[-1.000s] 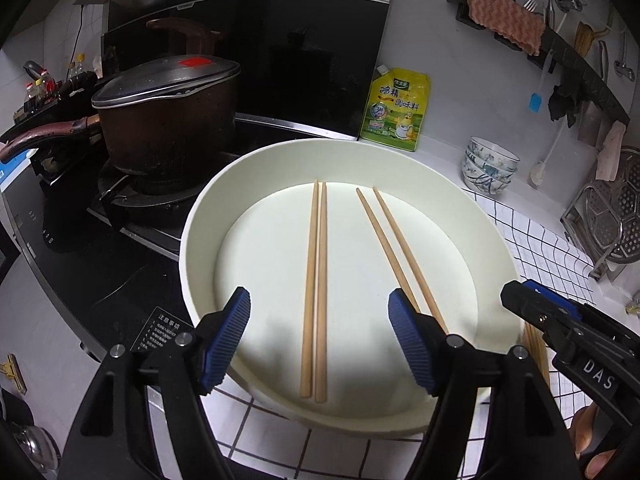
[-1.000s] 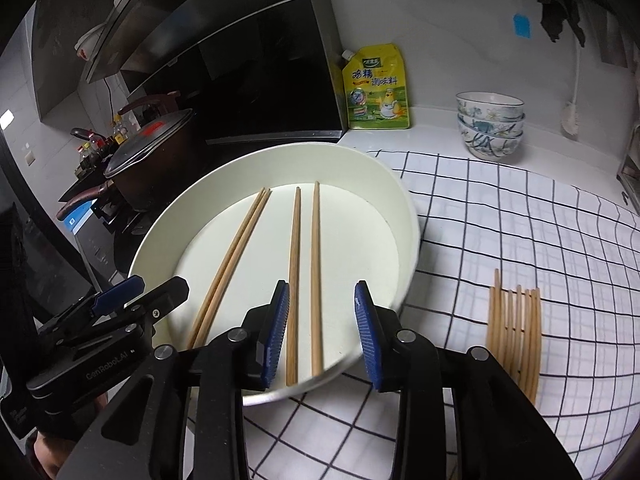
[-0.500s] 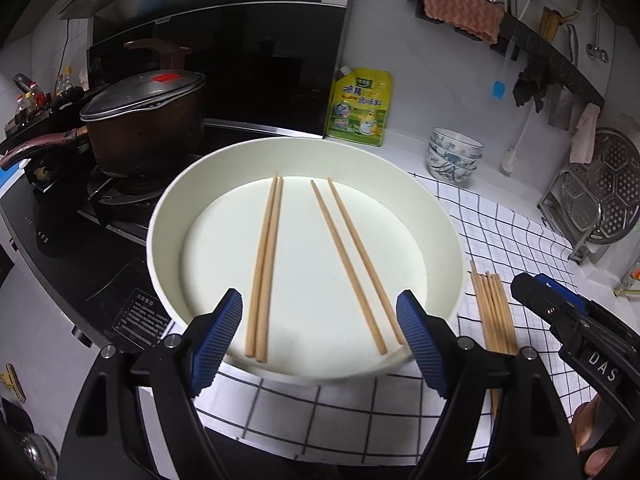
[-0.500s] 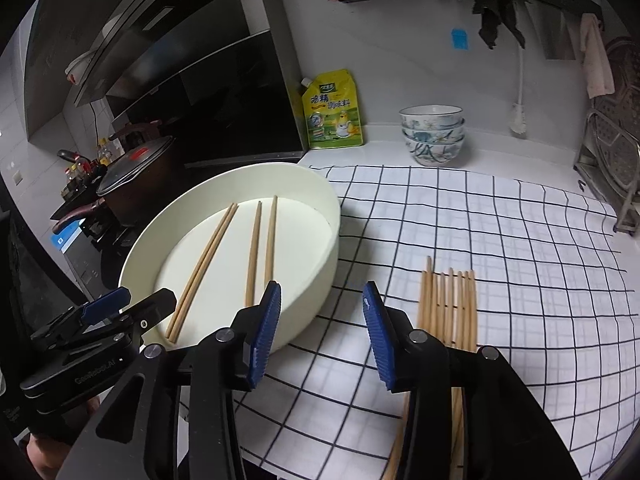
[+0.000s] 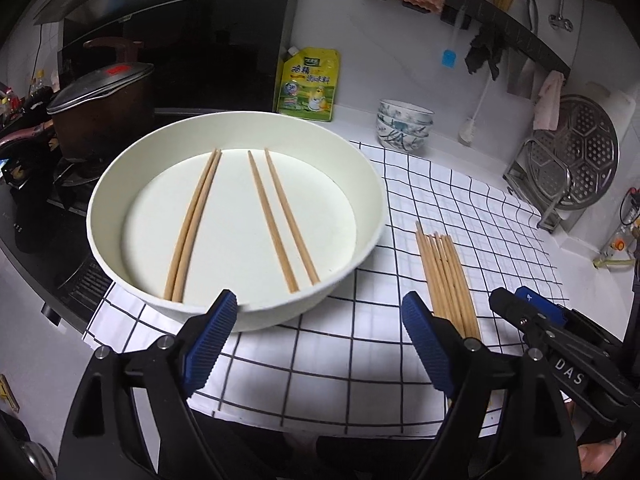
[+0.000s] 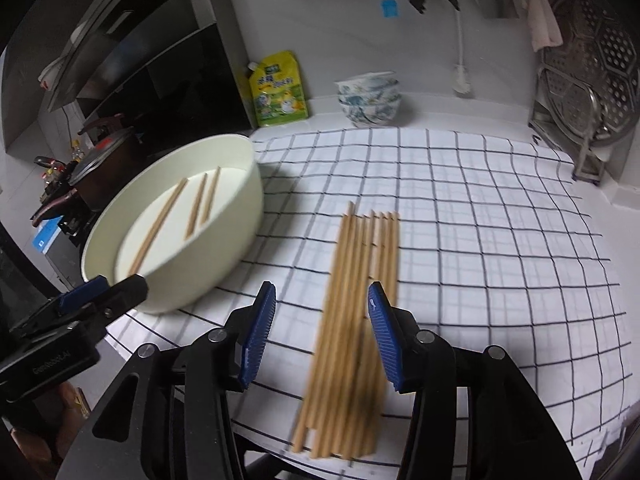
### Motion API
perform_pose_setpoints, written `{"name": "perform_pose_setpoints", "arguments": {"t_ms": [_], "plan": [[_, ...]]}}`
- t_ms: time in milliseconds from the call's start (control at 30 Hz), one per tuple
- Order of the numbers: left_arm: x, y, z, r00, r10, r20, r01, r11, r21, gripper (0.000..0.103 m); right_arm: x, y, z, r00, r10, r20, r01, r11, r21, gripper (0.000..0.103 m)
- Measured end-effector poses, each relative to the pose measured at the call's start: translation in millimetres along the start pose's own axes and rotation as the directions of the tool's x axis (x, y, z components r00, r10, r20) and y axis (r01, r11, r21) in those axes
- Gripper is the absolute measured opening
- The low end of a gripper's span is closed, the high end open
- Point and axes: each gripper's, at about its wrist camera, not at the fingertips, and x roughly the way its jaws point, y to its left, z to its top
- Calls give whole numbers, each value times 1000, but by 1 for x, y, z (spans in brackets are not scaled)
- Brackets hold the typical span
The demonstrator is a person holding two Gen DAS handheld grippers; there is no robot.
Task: Organize utensils
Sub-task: 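Withdraw both open tools from the basin back to the chopstick row, then position the right tool over a separated chopstick while the left tool hovers over the row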
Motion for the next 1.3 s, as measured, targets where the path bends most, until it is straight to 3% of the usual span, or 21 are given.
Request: {"name": "perform_pose_setpoints", "arguments": {"t_ms": [433,733,1300], "plan": [[-7,-40,-21,998,-55,8,55,996,76,89,6,-45,-27,995,-93,-45,94,995,34,48],[14,-54,-39,998,-41,-47,46,993,104,89,24,-42,-31,991,-105,-86,103,994,-24,49],[31,-49,-44,995,-22,-99,29,997,69,89,43,-45,-36,982,-141,-125,134,989,-62,49]]}}
